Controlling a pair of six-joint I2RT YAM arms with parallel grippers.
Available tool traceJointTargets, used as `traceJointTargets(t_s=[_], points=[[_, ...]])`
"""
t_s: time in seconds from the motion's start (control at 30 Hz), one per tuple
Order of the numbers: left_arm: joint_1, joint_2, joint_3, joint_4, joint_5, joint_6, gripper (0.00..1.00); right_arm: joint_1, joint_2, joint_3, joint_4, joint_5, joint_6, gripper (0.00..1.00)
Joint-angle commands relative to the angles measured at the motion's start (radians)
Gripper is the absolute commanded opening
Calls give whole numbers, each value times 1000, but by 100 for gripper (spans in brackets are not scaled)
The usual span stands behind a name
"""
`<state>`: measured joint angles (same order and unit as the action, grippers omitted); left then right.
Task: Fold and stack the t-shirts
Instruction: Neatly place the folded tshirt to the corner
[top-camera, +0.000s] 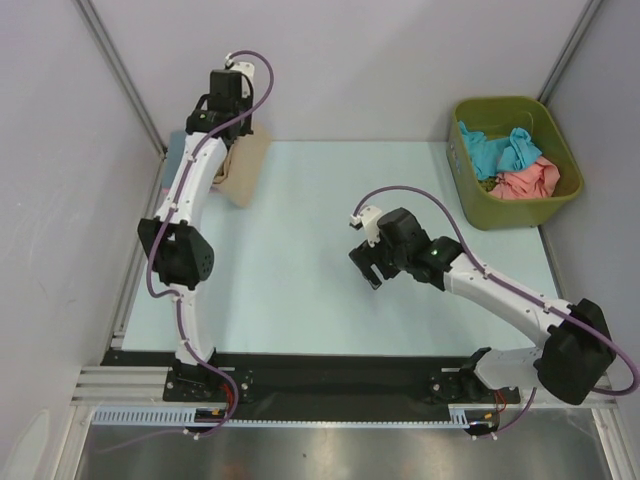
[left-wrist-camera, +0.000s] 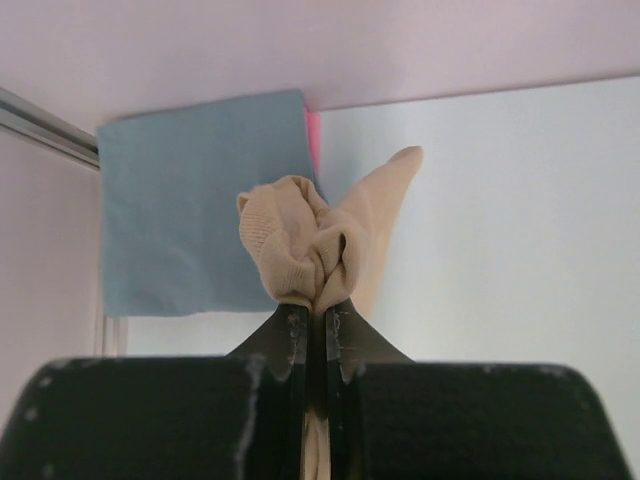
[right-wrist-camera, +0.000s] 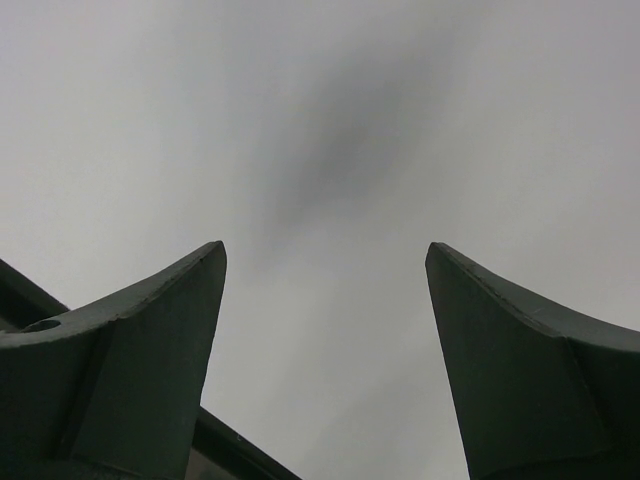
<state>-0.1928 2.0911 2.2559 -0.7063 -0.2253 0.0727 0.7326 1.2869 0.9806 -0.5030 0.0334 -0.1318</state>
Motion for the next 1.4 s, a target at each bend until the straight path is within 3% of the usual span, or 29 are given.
traceJointTargets(t_s=[0.0,0.73,1.37], points=[[7,-46,90,42,-44,58,0,-16,22,56,17,-24,-5,86],[112,-17,129,108,38,62,0,-18,138,133,-3,-58,8,86],[124,-17,126,140,122,16,0,-13,149,133,11,-53,41,87]])
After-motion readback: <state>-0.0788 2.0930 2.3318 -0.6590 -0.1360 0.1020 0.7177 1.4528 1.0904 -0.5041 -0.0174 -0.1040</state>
